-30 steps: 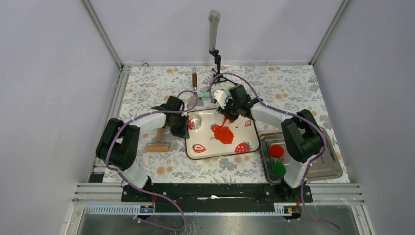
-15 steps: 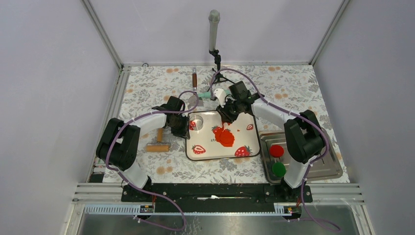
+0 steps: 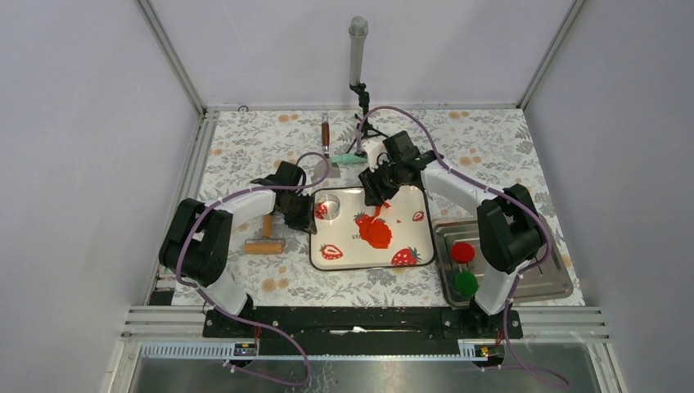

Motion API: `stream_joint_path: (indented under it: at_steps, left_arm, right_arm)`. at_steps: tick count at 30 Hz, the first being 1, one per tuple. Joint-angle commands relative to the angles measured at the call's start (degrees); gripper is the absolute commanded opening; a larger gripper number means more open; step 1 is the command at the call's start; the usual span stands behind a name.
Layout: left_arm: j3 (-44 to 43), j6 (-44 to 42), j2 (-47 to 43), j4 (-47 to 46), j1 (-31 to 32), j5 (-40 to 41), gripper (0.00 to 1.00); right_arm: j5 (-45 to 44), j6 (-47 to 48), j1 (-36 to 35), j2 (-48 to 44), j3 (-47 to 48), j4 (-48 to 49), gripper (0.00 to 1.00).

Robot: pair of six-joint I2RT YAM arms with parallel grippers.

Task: Roll out the dumpling wrappers from the dough

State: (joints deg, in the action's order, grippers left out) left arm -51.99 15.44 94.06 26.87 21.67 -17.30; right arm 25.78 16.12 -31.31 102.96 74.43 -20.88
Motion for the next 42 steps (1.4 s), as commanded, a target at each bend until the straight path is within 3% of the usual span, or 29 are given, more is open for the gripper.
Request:
stream_joint_path:
  at_steps: [1, 4, 8, 26, 31, 35, 42]
  left_arm:
    - [1.01, -1.67, -2.46, 0.67, -0.31, -0.19, 0.01]
    - [0.93, -1.49, -2.4, 0.46, -0.31, -0.45, 0.01]
    - [0.83, -1.48, -2.23, 0.46, -0.31, -0.58, 0.01]
    - [1.78, -0.7, -2.74, -0.65, -0.34, -1.49, 0.01]
    - [1.55, -0.57, -2.66, -0.76, -0.36, -1.58, 0.01]
    - [1.51, -0.59, -2.75, -0.77, -0.34, -1.24, 0.01]
    - [1.71, 0.23, -2.99, -1.07, -0.41, -1.17, 0.01]
  right_arm:
    - [-8.62, -14.17, 2.02, -2.35, 0.37, -2.9, 0.6]
    - [-11.32, -22.12, 2.56, -3.13, -2.39, -3.76, 0.75]
    - [-9.17, -27.49, 2.57, -2.4, -2.51, -3.7, 0.83]
    - [-10.25, -28.16, 1.95, 9.07, 3.34, -2.07, 0.86]
    - [-10.08, -26.39, 0.48, 10.67, 3.38, -1.7, 0.73]
    - [-14.32, -25.16, -1.4, 10.98, 3.37, -2.92, 0.67]
    - [-18.7, -21.73, -4.27, 9.53, 1.62, -5.09, 0.48]
